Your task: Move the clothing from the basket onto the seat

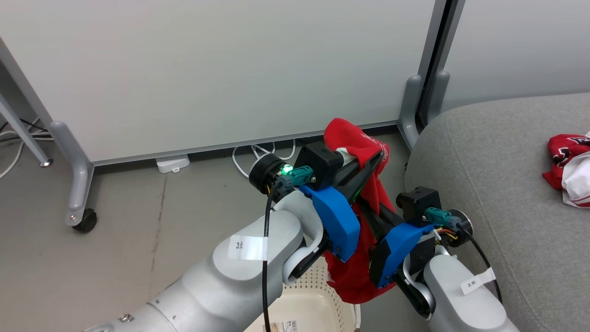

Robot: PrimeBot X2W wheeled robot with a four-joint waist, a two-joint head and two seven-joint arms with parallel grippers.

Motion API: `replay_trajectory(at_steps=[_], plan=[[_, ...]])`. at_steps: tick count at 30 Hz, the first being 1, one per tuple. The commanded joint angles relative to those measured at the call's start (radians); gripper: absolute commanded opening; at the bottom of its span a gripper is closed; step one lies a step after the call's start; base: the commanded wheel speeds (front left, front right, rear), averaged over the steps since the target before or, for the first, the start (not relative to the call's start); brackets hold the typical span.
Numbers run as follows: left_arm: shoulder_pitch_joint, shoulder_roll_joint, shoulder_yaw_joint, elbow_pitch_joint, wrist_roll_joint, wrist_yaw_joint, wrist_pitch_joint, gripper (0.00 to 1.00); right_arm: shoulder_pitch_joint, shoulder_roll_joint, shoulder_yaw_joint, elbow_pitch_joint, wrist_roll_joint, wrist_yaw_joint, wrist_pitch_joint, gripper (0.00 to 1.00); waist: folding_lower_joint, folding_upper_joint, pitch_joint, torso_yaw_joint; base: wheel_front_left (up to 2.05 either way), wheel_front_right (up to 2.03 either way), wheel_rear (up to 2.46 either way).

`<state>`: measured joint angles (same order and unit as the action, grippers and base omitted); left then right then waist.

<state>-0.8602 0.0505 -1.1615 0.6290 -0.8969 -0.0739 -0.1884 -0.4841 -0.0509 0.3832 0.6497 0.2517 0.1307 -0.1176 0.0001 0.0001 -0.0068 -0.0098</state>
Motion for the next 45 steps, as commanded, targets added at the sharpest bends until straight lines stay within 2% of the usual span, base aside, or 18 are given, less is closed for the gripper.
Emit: replay_trajectory(at_steps=[1,19,20,21,42,45], plan=[[-0.016,0.0,-0.001,0.002,-0.002,0.002,-0.01,0.0,-0.016,0.001,0.004,0.004,0.009,0.0,-0.006,0.0,-0.0001,-0.0001,-0.001,-0.002,0.0,0.0,0.0],[-0.026,0.0,-0.031,0.033,-0.032,0.011,-0.027,0.0,-0.027,0.001,0.027,0.029,0.015,0.0,-0.032,0.0,-0.0001,-0.0001,-0.005,-0.012,0.0,0.0,0.0],[-0.027,0.0,-0.032,0.034,-0.035,0.01,-0.026,0.35,-0.028,0.001,0.028,0.029,0.015,0.0,-0.034,0.0,-0.0001,-0.0001,-0.005,-0.012,0.0,0.0,0.0],[-0.029,0.0,-0.033,0.035,-0.035,0.01,-0.026,1.0,-0.029,0.001,0.028,0.029,0.015,0.0,-0.034,0.0,-0.0001,-0.0001,-0.005,-0.012,0.0,0.0,0.0],[-0.03,0.0,-0.056,0.054,-0.049,0.019,-0.044,1.0,-0.028,0.001,0.022,0.031,0.014,0.0,-0.041,0.0,-0.0001,-0.0001,0.003,-0.007,0.0,0.0,0.0],[-0.009,0.016,-0.047,0.051,-0.036,0.023,-0.059,1.0,-0.026,0.001,0.025,0.025,0.019,0.0,-0.043,0.0,-0.0001,-0.0001,0.004,-0.009,0.0,0.0,0.0]])
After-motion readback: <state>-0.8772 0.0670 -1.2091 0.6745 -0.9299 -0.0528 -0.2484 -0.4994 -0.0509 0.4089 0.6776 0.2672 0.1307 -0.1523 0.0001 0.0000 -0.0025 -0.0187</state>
